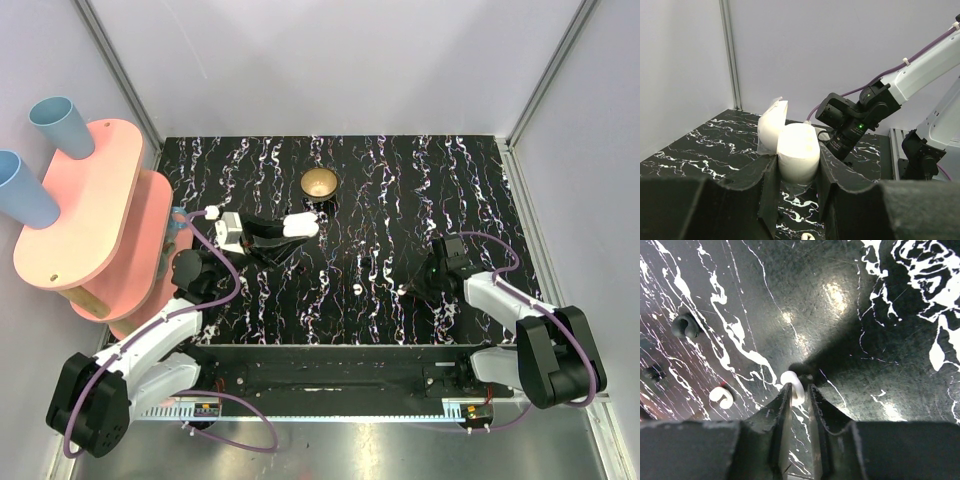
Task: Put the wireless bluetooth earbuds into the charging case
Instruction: Pick up the left earbud from the center of the board.
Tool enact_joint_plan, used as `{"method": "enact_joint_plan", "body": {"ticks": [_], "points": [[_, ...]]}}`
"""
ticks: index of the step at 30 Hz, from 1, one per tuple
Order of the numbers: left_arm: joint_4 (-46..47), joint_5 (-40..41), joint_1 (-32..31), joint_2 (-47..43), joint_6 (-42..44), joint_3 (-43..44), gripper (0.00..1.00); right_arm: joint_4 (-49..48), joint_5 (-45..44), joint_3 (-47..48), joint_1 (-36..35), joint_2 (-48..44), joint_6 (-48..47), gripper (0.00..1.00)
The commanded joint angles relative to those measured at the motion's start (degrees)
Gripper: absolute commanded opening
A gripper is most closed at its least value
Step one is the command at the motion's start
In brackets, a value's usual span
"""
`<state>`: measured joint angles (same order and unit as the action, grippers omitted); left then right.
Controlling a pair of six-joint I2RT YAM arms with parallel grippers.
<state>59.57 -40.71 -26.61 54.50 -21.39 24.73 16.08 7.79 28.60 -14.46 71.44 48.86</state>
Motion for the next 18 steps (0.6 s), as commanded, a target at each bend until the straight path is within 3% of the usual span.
{"method": "enact_joint_plan", "body": {"ticks": [1, 12, 18], "points": [[2.4, 0.3, -0.1, 0.0, 0.1, 1.7, 0.00, -1.5, 1.7, -0.3, 0.2, 0.4, -1.4, 0.22], [2.3, 0.1, -0.1, 0.5, 0.3, 1.8, 0.00, -3.2, 4.8, 0.5, 0.2, -4.0, -5.2, 0.00], [1.9, -0.5, -0.1, 0.7, 0.4, 2.1, 0.00, -3.5, 12.5, 6.3, 0.3, -7.6, -12.9, 0.00]]}}
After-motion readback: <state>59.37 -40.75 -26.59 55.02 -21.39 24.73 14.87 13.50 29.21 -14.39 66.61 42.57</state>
